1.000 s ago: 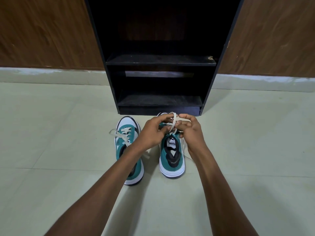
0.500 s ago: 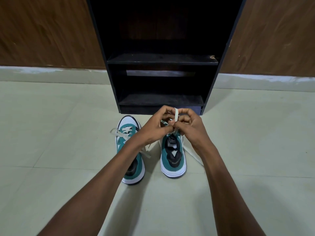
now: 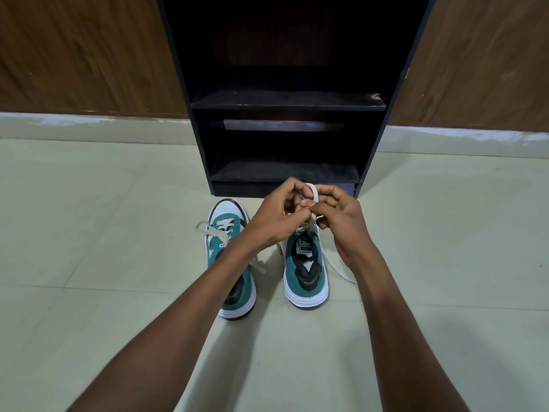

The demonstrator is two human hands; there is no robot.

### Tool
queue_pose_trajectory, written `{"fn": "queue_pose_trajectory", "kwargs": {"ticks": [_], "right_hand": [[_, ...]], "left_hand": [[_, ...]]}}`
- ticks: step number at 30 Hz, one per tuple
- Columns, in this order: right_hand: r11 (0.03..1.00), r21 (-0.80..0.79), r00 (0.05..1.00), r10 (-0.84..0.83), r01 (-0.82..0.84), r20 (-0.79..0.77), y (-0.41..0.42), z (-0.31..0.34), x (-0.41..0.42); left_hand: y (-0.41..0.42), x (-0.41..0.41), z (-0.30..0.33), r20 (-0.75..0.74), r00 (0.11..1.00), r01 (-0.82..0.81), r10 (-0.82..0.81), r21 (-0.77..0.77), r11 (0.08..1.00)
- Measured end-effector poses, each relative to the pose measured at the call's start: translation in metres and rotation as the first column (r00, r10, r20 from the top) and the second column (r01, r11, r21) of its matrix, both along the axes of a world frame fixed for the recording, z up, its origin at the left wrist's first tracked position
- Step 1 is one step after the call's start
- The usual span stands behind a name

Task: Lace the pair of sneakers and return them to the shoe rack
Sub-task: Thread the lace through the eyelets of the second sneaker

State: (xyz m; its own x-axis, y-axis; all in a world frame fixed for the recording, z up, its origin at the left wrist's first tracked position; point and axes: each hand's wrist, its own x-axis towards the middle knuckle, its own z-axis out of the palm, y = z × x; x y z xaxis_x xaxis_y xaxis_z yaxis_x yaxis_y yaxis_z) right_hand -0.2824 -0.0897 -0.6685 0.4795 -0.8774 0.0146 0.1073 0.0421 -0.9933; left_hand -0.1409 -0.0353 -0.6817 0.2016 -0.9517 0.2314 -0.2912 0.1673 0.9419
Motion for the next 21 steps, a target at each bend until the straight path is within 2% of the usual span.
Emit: {"fn": "queue_pose_trajectory", "kwargs": {"ticks": [3,5,7,9,11,13,15,17,21], "right_hand": [[0.998,0.005,0.997,-0.068,0.068,0.021,0.001,-0.001,0.003],[0.993,0.001,0.993,-0.115,0.115,0.006,0.0,-0.003,0.003],[0.988,-0.013,0.987,-0.156,0.156,-0.027,-0.003,-0.007,0.002],[0.982,-0.029,0.98,-0.187,0.186,-0.063,-0.007,-0.012,0.001],[0.976,-0.041,0.973,-0.215,0.212,-0.08,-0.01,-0.014,0.001],[0.973,-0.053,0.969,-0.229,0.224,-0.093,-0.01,-0.014,0.002],[0.971,-0.071,0.966,-0.235,0.229,-0.104,-0.01,-0.014,0.003],[0.964,-0.085,0.96,-0.26,0.252,-0.1,-0.009,-0.012,0.004],[0.946,-0.111,0.946,-0.314,0.305,-0.074,-0.007,-0.01,0.004]], "left_hand": [[0.002,-0.003,-0.002,-0.09,0.993,-0.084,0.081,-0.029,0.996],[0.004,0.001,-0.002,-0.051,0.991,-0.128,0.126,-0.045,0.991],[0.006,0.006,-0.001,0.074,0.989,-0.127,0.13,-0.051,0.991],[0.007,0.011,-0.002,0.266,0.958,-0.095,0.105,-0.052,0.994],[0.009,0.014,-0.004,0.516,0.849,-0.093,0.115,-0.068,0.993],[0.012,0.012,-0.008,0.673,0.718,-0.09,0.179,-0.165,0.982],[0.015,0.008,-0.01,0.71,0.655,-0.085,0.257,-0.269,0.959],[0.015,0.005,-0.014,0.714,0.631,-0.089,0.303,-0.321,0.943],[0.014,0.003,-0.018,0.721,0.622,-0.105,0.306,-0.31,0.945]]}}
